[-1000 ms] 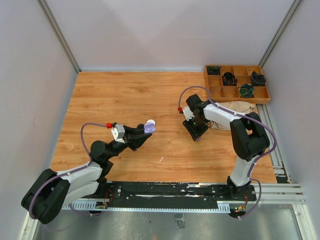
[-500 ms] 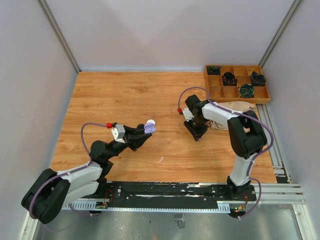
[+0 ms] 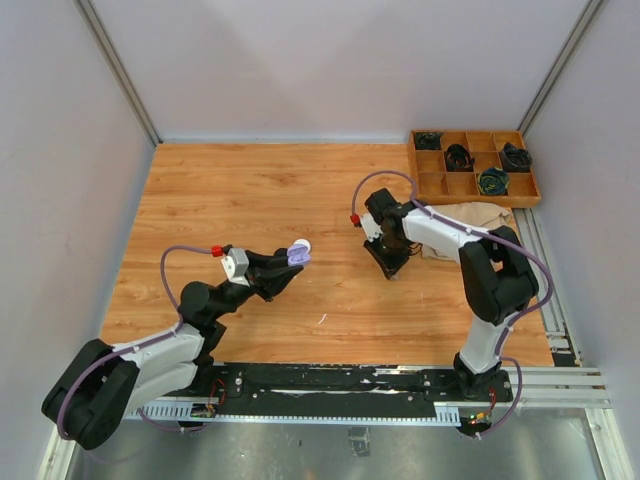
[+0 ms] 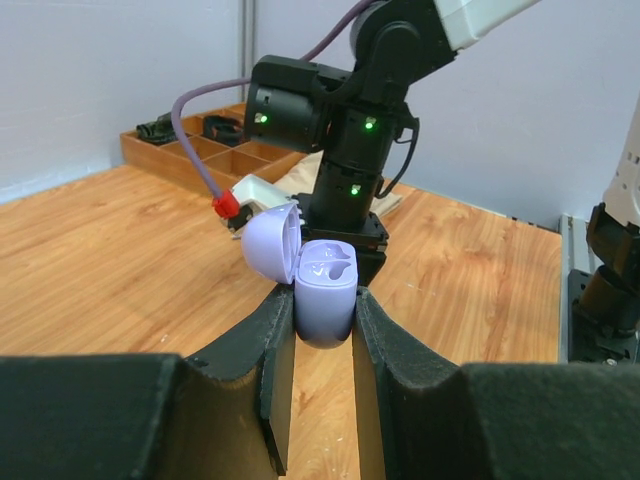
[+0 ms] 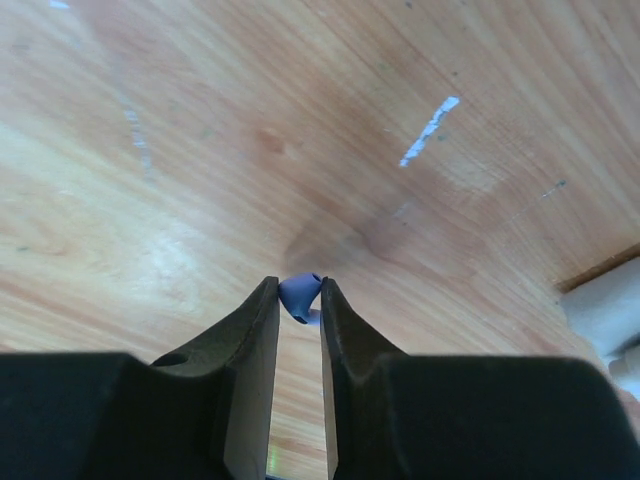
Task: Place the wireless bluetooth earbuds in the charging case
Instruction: Pick up the earbud from the center of the board.
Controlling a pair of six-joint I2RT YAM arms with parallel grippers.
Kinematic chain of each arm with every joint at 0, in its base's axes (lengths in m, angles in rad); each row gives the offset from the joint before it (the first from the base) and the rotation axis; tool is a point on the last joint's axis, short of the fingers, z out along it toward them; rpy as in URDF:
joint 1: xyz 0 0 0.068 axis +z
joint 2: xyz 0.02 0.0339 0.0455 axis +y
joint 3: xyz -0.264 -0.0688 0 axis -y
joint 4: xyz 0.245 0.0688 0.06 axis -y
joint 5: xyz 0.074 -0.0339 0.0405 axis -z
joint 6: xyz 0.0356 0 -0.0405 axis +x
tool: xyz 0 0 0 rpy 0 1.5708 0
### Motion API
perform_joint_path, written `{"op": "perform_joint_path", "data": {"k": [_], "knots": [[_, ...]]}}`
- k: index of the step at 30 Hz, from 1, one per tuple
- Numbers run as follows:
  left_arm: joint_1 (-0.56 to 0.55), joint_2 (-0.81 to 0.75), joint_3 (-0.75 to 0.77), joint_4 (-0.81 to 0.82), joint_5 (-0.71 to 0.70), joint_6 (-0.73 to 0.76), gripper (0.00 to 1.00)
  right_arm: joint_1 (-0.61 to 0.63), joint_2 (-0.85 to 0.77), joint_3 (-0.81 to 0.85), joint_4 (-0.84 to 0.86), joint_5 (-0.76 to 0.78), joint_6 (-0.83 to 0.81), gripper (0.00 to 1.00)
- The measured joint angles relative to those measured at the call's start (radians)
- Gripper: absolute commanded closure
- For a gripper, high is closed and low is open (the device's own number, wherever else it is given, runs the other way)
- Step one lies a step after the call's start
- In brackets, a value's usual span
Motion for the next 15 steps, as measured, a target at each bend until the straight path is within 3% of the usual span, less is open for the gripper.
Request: {"op": "perform_joint_path", "data": {"k": [15], "knots": [[0.000, -0.060, -0.047, 0.004, -0.081, 0.026, 1.00, 0.148, -0.346, -0.003, 0.126, -0.005, 0.176, 0.80]]}}
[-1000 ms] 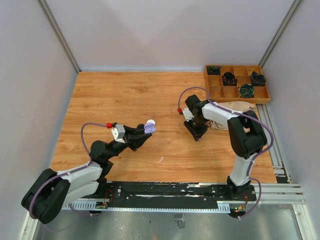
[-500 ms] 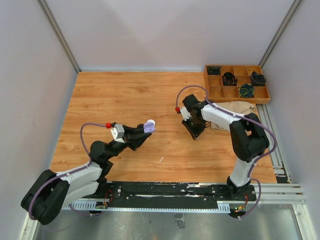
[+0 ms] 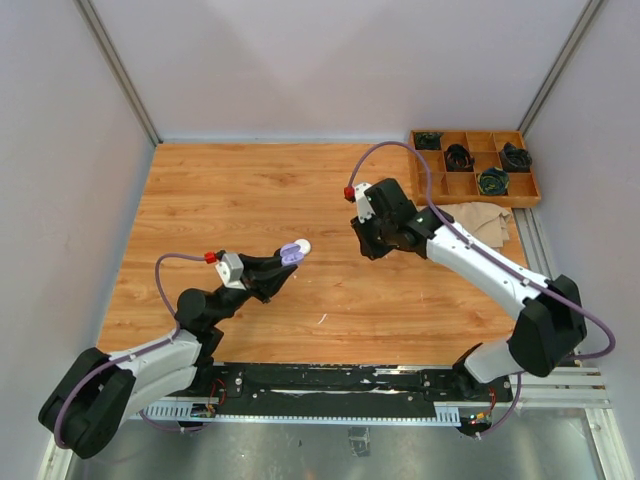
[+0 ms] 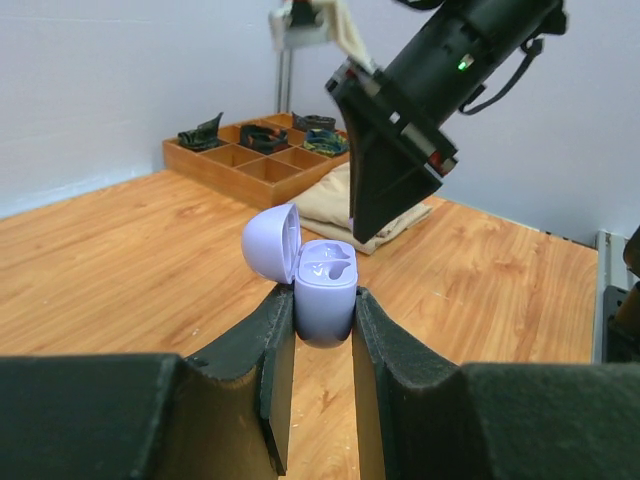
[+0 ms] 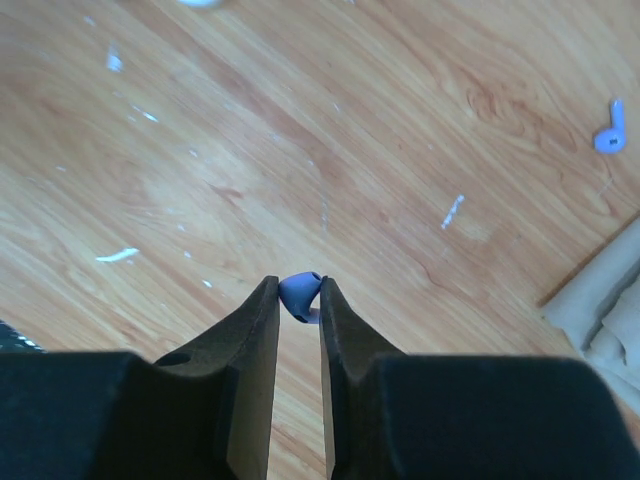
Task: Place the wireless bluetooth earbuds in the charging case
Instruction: Pick up the earbud from the center of the board, then place the earbud in the charging case.
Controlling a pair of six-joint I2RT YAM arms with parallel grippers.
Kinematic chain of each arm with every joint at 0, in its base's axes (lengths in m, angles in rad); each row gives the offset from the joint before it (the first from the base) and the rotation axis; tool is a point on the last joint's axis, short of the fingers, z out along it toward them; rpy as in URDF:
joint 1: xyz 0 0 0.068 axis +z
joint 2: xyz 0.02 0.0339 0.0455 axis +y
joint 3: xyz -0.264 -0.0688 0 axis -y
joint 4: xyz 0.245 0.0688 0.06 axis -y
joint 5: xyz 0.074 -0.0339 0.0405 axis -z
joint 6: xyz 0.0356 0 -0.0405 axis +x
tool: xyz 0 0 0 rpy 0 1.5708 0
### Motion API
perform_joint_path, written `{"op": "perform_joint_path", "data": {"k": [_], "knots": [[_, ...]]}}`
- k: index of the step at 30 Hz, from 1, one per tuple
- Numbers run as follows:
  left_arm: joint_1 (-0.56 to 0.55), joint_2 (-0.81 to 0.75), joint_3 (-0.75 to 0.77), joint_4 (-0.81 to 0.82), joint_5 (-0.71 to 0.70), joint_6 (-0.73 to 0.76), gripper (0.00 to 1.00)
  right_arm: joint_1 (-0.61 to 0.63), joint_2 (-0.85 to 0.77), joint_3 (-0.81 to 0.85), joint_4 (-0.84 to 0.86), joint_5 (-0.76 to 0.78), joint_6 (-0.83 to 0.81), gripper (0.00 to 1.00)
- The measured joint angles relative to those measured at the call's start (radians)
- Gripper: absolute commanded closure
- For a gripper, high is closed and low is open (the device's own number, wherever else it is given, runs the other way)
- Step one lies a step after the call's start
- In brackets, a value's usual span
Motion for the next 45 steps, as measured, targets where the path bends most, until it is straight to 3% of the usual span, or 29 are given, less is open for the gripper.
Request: {"op": "perform_joint_path", "data": {"k": [12, 22, 31, 45], "knots": [[0.000, -0.019, -0.005, 0.042, -0.051, 0.011, 1.00, 0.180, -0.204, -0.022, 0.206, 0.045, 0.153, 0.80], [0.000, -0.024, -0.005, 0.117, -0.073, 0.020, 1.00, 0.329, -0.226, -0.054, 0.405, 0.074, 0.230, 0.81], [0.000, -0.013, -0.005, 0.183, -0.027, 0.033, 1.00, 0.388, -0.253, -0.073, 0.564, 0.076, 0.266, 0.80], [0.000, -0.013, -0.005, 0.208, 0.005, 0.035, 1.00, 0.439, -0.208, -0.075, 0.655, 0.055, 0.288, 0.81]]}}
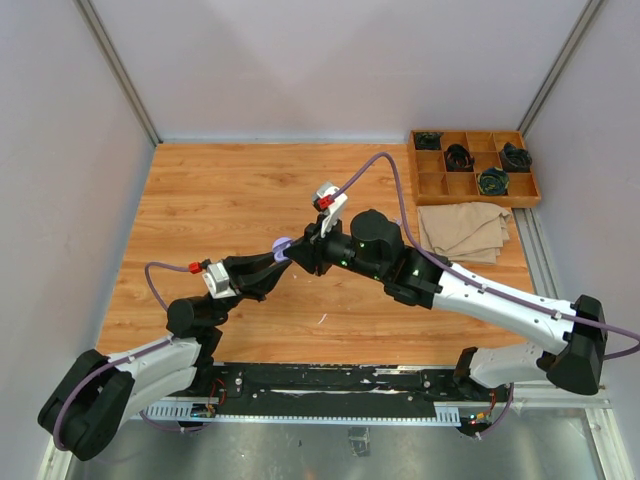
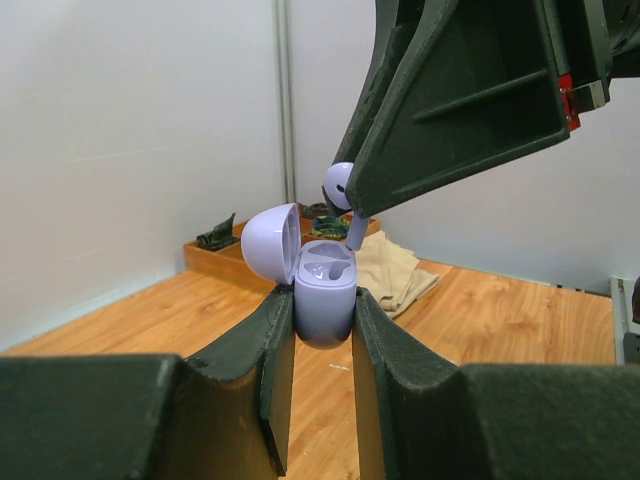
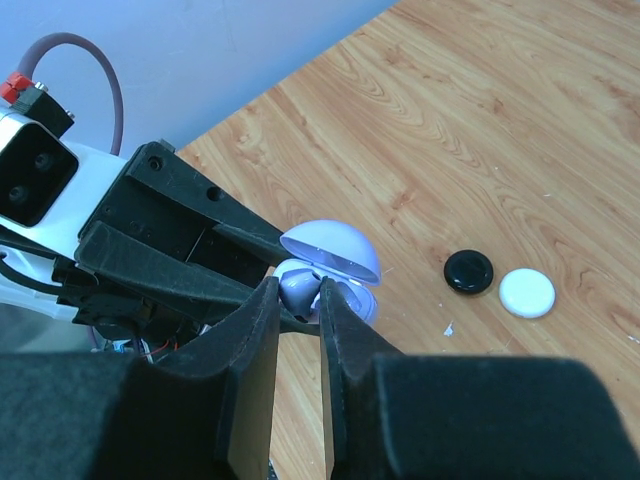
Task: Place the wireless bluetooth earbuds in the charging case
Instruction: Place the earbud in the charging case.
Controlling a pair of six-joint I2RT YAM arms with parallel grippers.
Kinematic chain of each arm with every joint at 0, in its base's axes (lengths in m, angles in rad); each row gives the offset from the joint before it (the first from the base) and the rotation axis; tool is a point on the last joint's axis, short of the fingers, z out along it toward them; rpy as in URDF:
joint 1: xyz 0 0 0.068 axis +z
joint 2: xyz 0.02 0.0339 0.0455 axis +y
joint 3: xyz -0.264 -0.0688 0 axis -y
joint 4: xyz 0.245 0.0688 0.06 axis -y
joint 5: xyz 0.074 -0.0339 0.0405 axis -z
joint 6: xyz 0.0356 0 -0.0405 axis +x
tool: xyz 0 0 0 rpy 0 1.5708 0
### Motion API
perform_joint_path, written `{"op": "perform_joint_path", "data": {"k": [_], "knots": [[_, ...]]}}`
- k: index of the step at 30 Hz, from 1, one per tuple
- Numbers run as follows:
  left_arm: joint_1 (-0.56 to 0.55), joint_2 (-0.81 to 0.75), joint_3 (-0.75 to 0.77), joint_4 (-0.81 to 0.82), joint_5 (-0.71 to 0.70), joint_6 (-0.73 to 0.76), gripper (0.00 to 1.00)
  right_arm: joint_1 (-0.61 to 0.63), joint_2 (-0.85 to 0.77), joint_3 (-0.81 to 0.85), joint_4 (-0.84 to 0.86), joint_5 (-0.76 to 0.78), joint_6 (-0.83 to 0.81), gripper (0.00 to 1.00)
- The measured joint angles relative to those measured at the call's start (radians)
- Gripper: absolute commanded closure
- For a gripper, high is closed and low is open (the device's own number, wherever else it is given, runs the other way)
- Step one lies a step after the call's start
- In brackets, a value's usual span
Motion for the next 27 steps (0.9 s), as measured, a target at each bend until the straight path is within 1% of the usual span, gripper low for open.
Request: {"op": "perform_joint_path", "data": {"k": [9, 20, 27], "knots": [[0.000, -0.001, 0.000, 0.000, 0.003, 0.000, 1.00, 0.003, 0.012, -0.017, 0.043, 0.034, 0.016, 0.81], [0.000, -0.001, 0.000, -0.001, -0.001, 0.000, 1.00, 0.004, 0.028, -0.017, 0.045, 0.059, 0.033, 0.80], [-0.001, -0.001, 0.000, -0.008, -0.013, 0.000, 1.00, 0.030, 0.044, -0.016, 0.057, 0.074, 0.052, 0.80]]}}
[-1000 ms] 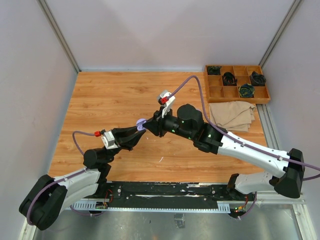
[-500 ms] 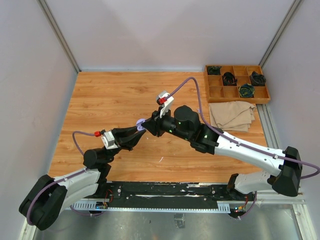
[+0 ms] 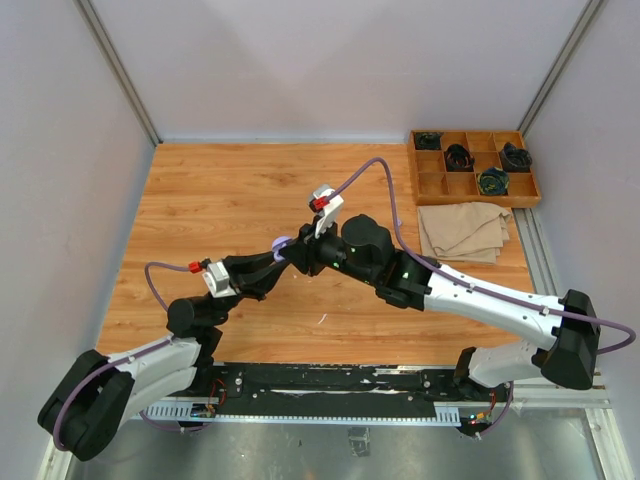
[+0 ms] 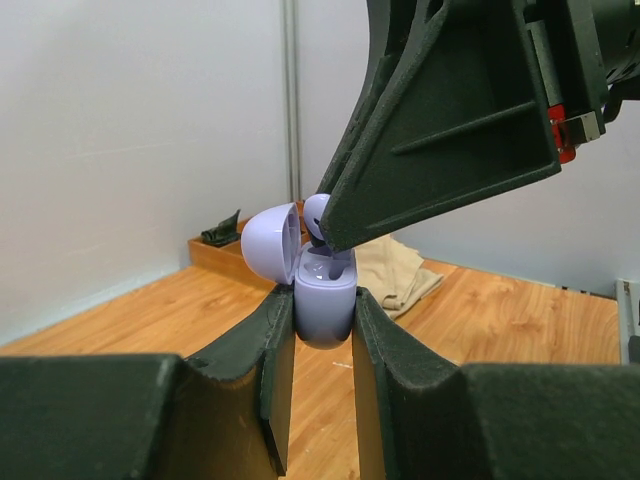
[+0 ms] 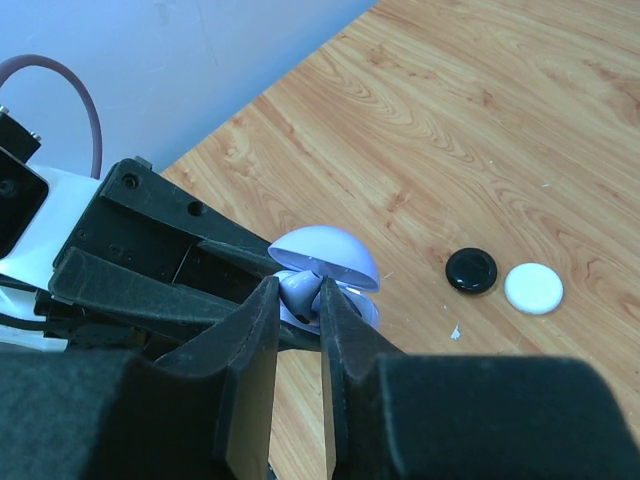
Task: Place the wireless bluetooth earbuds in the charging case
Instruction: Place the earbud in the charging case.
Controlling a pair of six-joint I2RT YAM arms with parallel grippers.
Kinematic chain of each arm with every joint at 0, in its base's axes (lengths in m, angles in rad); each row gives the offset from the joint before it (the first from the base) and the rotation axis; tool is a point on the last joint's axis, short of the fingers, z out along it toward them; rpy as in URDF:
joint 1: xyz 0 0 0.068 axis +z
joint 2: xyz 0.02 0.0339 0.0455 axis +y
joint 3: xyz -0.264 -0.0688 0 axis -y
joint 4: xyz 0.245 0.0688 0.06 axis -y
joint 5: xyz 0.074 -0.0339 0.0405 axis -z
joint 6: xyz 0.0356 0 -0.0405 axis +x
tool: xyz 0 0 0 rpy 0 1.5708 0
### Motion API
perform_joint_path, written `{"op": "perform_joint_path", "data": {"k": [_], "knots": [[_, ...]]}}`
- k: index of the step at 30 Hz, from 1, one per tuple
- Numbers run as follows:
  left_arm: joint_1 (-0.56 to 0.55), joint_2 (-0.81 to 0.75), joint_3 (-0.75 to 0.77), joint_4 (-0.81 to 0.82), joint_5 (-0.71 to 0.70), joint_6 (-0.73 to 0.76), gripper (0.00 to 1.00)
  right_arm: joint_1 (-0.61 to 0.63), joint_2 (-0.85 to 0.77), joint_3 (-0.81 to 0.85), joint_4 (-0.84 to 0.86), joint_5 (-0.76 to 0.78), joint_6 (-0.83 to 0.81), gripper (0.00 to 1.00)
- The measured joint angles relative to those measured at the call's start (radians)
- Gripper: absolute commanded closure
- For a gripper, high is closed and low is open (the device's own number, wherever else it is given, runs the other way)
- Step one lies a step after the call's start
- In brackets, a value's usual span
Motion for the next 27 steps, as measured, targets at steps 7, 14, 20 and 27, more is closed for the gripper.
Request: {"op": "perform_joint_path", "data": {"k": [7, 14, 20, 27], "knots": [[0.000, -0.006, 0.000, -0.003, -0.008, 0.000, 1.00, 0.001, 0.001, 0.000, 0.000, 0.016, 0.012, 0.77], [0.000, -0.011, 0.000, -0.011, -0.024, 0.000, 1.00, 0.001, 0.001, -0.003, -0.005, 0.066, 0.025, 0.65], [0.000, -0.009, 0.000, -0.016, -0.030, 0.000, 1.00, 0.018, 0.000, -0.003, -0.006, 0.092, 0.024, 0.58], [0.000, -0.002, 0.000, -0.012, -0.032, 0.000, 1.00, 0.024, -0.013, -0.003, -0.019, 0.116, -0.011, 0.50]]}}
